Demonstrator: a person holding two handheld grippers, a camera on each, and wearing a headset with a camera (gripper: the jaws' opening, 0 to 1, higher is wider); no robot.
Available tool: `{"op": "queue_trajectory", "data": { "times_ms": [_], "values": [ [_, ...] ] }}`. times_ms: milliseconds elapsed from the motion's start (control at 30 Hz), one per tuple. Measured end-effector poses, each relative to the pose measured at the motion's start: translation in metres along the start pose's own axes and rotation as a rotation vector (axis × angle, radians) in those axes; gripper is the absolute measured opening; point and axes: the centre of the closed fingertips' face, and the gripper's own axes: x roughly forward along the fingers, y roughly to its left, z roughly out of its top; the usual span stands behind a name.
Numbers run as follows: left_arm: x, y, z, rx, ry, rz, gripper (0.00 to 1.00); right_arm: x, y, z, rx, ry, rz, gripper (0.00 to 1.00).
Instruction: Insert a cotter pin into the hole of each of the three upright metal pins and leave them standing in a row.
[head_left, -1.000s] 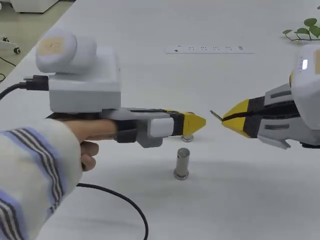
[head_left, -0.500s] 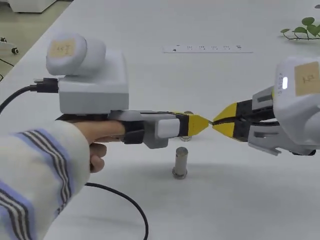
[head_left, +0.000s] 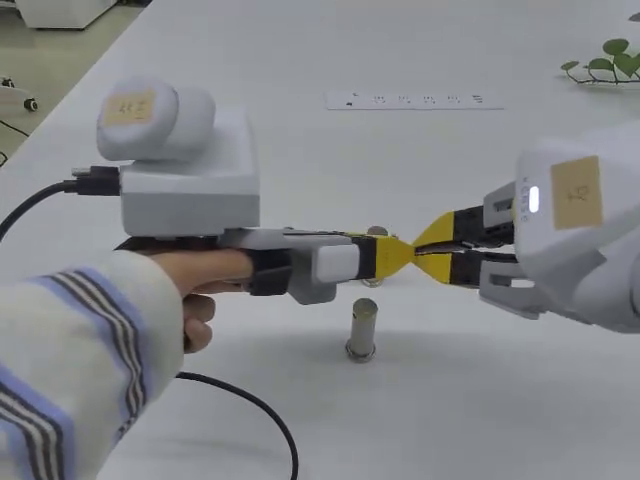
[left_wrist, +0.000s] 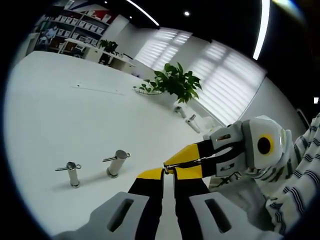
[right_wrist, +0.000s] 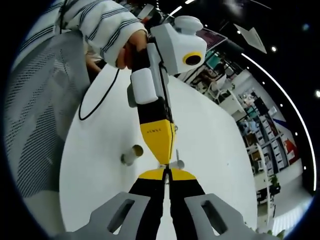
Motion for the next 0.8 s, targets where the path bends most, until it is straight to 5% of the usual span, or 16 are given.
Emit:
{"op": "queue_trajectory", "data": {
  "times_ms": [400,800],
  "values": [
    [-0.0003,0.0023,0.0003,-0.039,-0.004,0.009,0.02,-0.0015,-0.0001,0.0006,-0.03,0.011,-0.01,0.02],
    [-0.003,0.0003,-0.0064,0.043,0.037,0.015,0.01,-0.0009,0.0062,0.002,-0.03,-0.003,0.009,0.03]
  ]
}}
